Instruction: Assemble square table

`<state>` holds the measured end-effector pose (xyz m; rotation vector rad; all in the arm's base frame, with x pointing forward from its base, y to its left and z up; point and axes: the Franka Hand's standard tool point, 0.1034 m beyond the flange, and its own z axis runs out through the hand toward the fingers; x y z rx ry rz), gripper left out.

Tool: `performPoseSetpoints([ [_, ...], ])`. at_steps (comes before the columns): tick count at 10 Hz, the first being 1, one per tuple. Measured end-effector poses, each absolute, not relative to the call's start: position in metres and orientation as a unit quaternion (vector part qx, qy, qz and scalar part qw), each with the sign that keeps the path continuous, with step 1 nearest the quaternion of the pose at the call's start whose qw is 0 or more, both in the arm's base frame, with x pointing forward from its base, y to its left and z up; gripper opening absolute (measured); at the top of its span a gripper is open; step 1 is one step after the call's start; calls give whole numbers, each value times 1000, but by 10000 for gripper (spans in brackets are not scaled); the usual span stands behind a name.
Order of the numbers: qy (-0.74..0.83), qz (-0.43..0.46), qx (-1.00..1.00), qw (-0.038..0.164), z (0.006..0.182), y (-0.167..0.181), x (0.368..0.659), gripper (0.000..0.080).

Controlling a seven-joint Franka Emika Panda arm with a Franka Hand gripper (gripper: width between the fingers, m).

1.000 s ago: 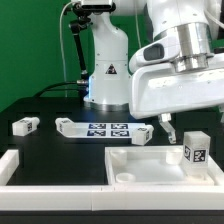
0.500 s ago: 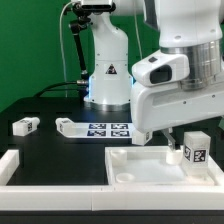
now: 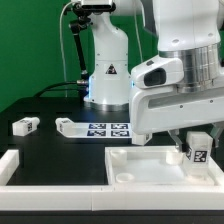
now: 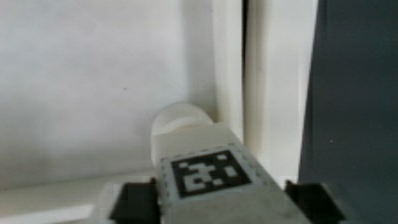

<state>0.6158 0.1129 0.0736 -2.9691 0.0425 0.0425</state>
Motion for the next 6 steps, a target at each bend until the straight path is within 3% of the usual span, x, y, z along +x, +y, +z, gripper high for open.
performPoseSetpoints([
  [1, 55, 18, -995, 85, 73, 113, 616, 288],
  [6, 255, 25, -963, 81, 73, 118, 619, 289],
])
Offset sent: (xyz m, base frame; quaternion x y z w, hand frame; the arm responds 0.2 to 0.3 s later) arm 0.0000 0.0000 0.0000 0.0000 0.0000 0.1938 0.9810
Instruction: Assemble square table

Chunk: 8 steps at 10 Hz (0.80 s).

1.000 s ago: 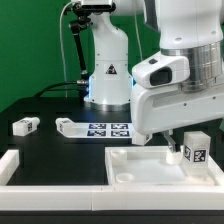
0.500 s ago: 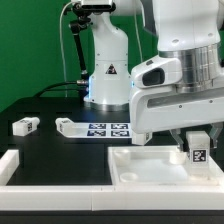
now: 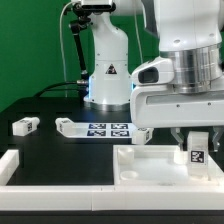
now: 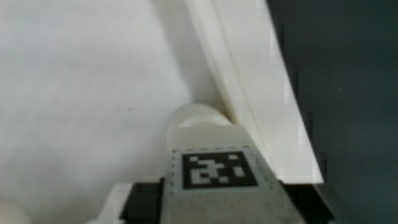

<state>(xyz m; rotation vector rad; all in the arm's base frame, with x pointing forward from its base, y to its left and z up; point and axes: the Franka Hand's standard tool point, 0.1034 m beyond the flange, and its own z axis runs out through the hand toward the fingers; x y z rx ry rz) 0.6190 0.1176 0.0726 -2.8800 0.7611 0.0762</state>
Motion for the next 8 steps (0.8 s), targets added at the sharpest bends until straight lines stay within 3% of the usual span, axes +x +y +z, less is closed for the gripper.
performPoseSetpoints([
  [2, 415, 40, -906, 72, 72, 121, 619, 289],
  [4, 548, 53, -831, 84, 71, 124, 620, 290],
  [7, 580, 54, -808, 90, 70, 125, 621, 290],
  [8, 541, 43, -835, 96, 70, 123, 622, 448],
])
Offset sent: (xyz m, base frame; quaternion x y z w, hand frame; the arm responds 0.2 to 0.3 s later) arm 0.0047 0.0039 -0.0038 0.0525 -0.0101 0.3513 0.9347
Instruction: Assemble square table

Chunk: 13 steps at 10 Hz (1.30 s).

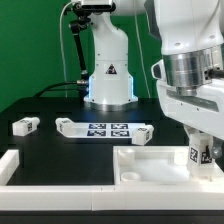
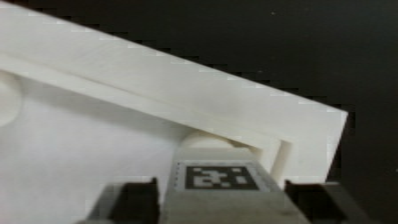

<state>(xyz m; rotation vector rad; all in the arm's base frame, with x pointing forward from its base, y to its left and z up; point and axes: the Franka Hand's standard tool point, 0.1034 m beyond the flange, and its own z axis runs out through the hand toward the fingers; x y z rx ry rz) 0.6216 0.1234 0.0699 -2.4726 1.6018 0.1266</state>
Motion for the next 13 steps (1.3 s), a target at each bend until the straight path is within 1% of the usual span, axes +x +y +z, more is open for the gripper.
performPoseSetpoints([
  [1, 485, 23, -868, 102, 68, 117, 618, 448],
  [2, 426, 14, -899, 98, 70, 115, 616, 605],
  [3, 368, 5, -925, 96, 71, 112, 617, 605],
  [4, 352, 4, -931, 95, 69, 113, 616, 641],
  [6, 286, -3, -954, 92, 69, 114, 616, 649],
  [7, 205, -16, -976, 73, 72, 120, 618, 649],
  [9, 23, -49, -997, 56, 79, 122, 625, 649],
  [10, -8, -59, -997, 55, 75, 121, 623, 649],
  [11, 16, -55, -997, 56, 75, 122, 623, 649],
  [13, 18, -55, -997, 56, 75, 121, 623, 374],
])
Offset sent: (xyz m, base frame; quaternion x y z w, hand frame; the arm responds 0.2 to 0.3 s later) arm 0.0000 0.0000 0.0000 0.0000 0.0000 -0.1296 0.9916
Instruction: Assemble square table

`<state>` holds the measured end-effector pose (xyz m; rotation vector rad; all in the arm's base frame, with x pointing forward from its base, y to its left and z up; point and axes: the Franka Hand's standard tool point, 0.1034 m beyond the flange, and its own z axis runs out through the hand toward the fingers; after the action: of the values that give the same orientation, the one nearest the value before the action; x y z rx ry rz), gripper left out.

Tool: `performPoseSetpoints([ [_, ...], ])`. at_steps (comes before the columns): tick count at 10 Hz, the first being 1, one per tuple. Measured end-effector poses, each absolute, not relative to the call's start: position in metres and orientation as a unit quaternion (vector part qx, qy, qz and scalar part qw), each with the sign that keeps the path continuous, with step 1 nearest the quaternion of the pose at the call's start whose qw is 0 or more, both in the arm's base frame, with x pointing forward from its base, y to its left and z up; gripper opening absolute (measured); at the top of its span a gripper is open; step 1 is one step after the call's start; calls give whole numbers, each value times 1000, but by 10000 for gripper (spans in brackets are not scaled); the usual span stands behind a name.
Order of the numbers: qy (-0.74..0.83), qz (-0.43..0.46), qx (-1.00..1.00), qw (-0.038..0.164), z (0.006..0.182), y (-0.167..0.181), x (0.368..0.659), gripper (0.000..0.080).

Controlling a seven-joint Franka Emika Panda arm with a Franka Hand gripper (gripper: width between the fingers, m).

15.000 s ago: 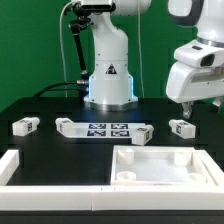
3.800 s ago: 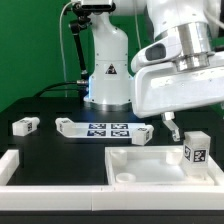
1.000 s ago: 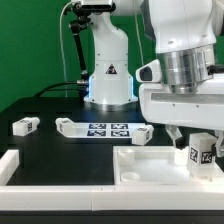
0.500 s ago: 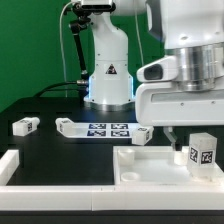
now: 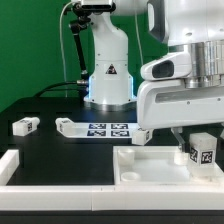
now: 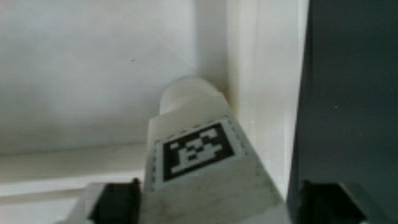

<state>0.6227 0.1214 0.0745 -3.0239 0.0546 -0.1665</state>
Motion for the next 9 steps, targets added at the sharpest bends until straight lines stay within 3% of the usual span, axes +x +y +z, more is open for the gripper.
performPoseSetpoints([
  [1, 80, -51, -994, 60, 74, 121, 623, 294],
  [3, 153, -47, -985, 64, 74, 120, 623, 294],
  [6, 406, -7, -911, 69, 73, 121, 620, 294],
  [9, 586, 29, -804, 102, 74, 118, 624, 293],
])
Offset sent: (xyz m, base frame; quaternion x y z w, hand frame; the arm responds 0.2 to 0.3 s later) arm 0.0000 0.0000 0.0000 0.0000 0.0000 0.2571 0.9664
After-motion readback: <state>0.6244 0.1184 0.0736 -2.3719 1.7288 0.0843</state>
